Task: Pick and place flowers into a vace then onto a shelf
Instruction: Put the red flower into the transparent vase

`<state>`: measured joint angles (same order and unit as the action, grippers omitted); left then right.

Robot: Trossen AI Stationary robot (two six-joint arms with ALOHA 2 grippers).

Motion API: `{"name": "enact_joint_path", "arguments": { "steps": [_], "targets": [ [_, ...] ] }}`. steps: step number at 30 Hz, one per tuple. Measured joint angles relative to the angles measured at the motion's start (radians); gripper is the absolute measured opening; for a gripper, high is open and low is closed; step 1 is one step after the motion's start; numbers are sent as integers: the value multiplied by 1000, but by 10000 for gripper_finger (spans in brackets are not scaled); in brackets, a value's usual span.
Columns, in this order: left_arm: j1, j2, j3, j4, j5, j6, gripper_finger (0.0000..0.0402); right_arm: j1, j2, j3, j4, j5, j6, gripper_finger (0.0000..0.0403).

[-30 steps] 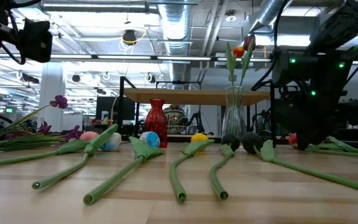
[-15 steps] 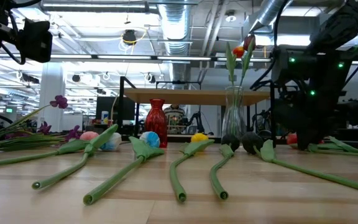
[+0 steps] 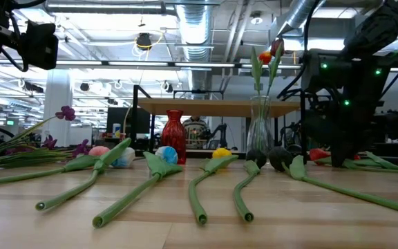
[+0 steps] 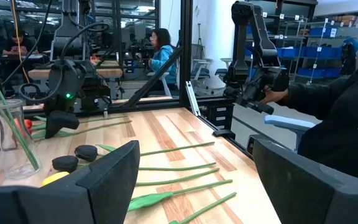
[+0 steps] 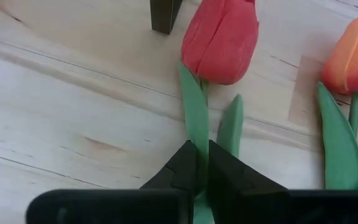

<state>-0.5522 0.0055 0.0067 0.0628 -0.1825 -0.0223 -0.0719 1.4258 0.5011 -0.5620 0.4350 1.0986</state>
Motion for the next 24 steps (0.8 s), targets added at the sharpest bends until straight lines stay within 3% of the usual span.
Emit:
{"name": "enact_joint_path", "arguments": {
  "steps": [24],
  "targets": [
    [0,0,0,0,0,0,302,136,0,-2,17,1,129,15]
  ]
}}
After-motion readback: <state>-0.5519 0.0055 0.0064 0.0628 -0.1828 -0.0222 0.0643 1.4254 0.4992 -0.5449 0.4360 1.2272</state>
